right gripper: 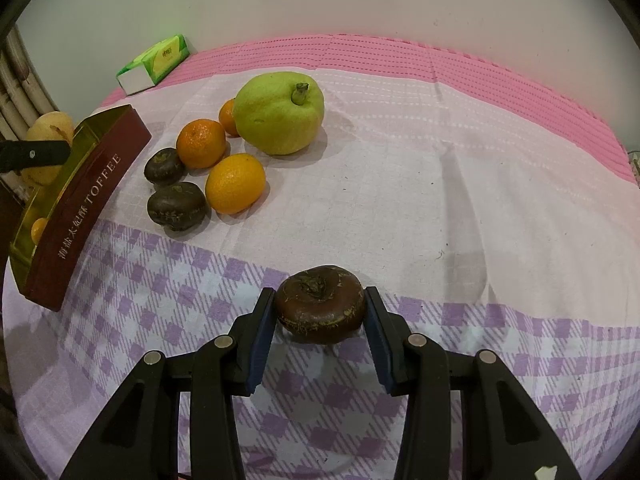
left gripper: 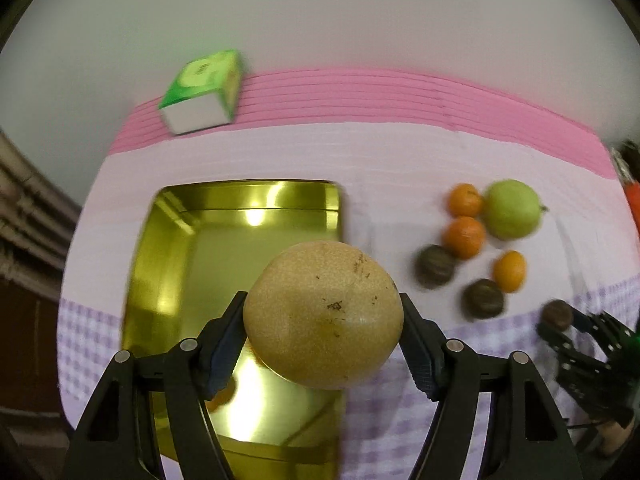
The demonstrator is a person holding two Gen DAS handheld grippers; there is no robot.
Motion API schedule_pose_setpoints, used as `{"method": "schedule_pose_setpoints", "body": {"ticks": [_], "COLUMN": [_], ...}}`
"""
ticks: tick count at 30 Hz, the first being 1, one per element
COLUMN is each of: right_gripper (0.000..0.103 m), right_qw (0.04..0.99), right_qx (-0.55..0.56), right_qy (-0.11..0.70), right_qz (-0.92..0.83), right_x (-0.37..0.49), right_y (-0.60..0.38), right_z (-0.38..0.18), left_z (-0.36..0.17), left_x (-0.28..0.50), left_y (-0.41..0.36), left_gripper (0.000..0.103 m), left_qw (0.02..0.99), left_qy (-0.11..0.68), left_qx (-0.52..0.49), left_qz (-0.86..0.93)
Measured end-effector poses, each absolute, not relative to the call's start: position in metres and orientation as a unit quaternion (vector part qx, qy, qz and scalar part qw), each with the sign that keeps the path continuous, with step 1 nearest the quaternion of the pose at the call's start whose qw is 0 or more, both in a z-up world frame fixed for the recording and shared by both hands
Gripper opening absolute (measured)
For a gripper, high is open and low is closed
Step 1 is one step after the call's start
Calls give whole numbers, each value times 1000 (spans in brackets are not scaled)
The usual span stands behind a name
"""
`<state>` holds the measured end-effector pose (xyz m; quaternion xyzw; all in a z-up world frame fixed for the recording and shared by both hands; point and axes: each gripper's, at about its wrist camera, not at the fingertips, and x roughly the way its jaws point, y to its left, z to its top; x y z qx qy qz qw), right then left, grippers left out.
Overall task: Organize fruits
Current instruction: 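Carry the pale fruit in the left gripper into the gold tin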
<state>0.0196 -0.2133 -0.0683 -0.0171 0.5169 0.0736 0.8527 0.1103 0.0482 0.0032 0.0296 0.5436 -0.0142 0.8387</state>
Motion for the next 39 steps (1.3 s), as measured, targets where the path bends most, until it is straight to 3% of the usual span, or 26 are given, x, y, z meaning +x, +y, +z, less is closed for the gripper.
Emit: {"method": "schedule_pose_setpoints", "body": {"ticks": [13,39], "right_gripper": [41,41], "right_qw": [852,850], "right_qx": [-23,-34], "right_qy": [519,523], "right_qz": [69,59], "right_x": [21,23], "right_y": [-212,-206], "right_z": [-69,-71], "left_z": [-27,-69], "left_x": [126,137], "left_y": [118,146], "left_gripper": [71,71], "left_qw": [824,793], "left_qy": [563,604], "left_qx": [13,-9], "left_qz": [58,74]}}
